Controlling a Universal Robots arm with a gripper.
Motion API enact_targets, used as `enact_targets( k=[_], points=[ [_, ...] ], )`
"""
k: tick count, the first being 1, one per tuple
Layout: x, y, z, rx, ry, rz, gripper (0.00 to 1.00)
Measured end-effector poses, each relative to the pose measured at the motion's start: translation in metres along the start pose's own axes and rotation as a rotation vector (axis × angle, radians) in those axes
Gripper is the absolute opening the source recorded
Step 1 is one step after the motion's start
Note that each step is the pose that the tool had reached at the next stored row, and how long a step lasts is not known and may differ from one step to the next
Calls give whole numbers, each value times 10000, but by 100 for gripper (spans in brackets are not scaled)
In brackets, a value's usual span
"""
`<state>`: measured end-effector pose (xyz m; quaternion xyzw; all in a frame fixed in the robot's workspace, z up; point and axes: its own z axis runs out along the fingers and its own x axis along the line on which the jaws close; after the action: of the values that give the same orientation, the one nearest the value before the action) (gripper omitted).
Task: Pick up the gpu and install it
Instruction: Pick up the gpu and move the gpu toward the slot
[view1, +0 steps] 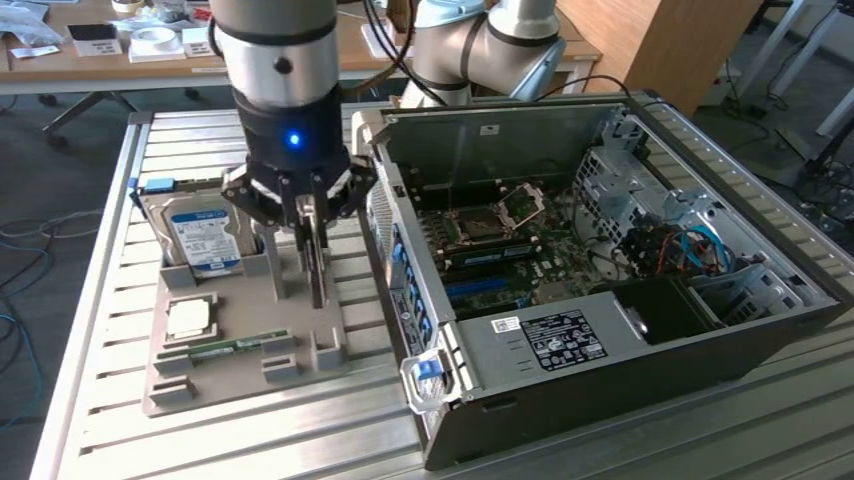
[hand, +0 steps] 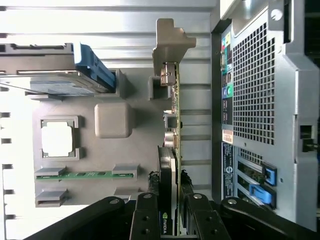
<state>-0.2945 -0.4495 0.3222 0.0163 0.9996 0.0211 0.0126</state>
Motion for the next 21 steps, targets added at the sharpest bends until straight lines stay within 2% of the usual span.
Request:
enact_targets(
  k=[6, 21],
  points=[
    [-6, 10, -235, 1, 1, 0, 27],
    [-17, 31, -716, 0, -1, 0, 27]
  ],
)
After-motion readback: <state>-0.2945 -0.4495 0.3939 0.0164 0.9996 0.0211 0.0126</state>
